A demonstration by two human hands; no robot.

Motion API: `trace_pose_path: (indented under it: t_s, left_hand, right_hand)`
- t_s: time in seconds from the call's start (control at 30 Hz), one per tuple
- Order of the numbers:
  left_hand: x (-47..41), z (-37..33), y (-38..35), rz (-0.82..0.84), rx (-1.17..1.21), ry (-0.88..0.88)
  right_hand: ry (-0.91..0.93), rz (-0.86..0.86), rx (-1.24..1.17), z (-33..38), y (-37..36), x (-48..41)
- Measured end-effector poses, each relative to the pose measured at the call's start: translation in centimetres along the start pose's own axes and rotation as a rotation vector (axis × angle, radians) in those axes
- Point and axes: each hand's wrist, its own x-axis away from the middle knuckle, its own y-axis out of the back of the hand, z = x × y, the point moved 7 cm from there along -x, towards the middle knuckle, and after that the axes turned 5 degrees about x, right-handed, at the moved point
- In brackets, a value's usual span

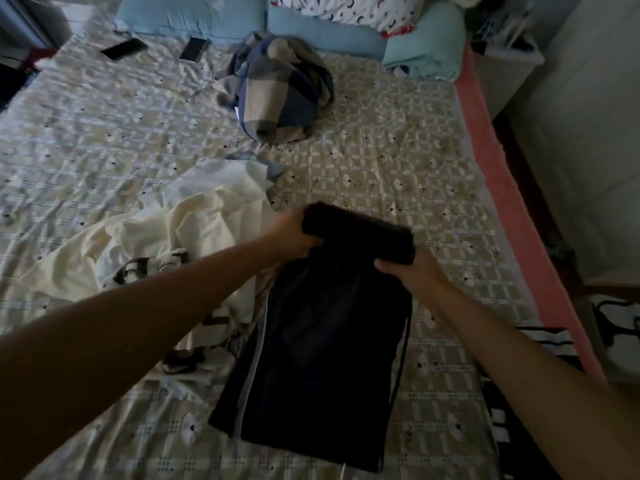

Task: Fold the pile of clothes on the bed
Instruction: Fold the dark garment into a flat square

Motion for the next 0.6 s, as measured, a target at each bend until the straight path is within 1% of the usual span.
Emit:
trace_pose_path:
  t_s: [0.07, 0.13, 0.2, 0.27, 0.37, 0.43, 0.5, 0.6]
  left_hand:
    - [-3.5, 1.4, -0.9, -0.109, -0.100, -0.028]
    - [-4.3, 4.8, -3.9, -0.131, -0.210, -0.025]
    - [-2.3, 9.8, -8.6, -0.074, -0.286, -0.017]
    - [1.7, 15.0, -13.3, 0.007, -0.397, -0.045]
    - [7.1, 21.6, -17.3, 0.071, -0.602, -0.122]
    - [8.9, 24.2, -18.1, 0.049, -0.669, -0.156]
    - [9.7, 26.0, -17.9, 0.006, -0.675, -0.135]
    - [10.9, 29.2, -16.4, -0.045, -0.595, 0.034]
  right_hand:
    - [0.018, -0.177, 0.147, -0.9, 0.5, -4.5]
    - [0.024, -0.275, 0.391, -3.6, -1.2, -6.7]
    - [0.045, -0.273, 0.580, -8.2, -5.1, -6.9]
    - [0.099, -0.231, 0.735, -13.1, -10.0, -5.1]
    - [0.157, -0.192, 0.876, -19.6, -16.0, -0.7]
    - [0.159, -0.202, 0.932, -22.9, -17.6, 1.0]
    - [0.151, -0.221, 0.961, -24.6, -17.8, 1.4]
    - [0.145, -0.247, 0.984, -25.6, -17.2, 1.6]
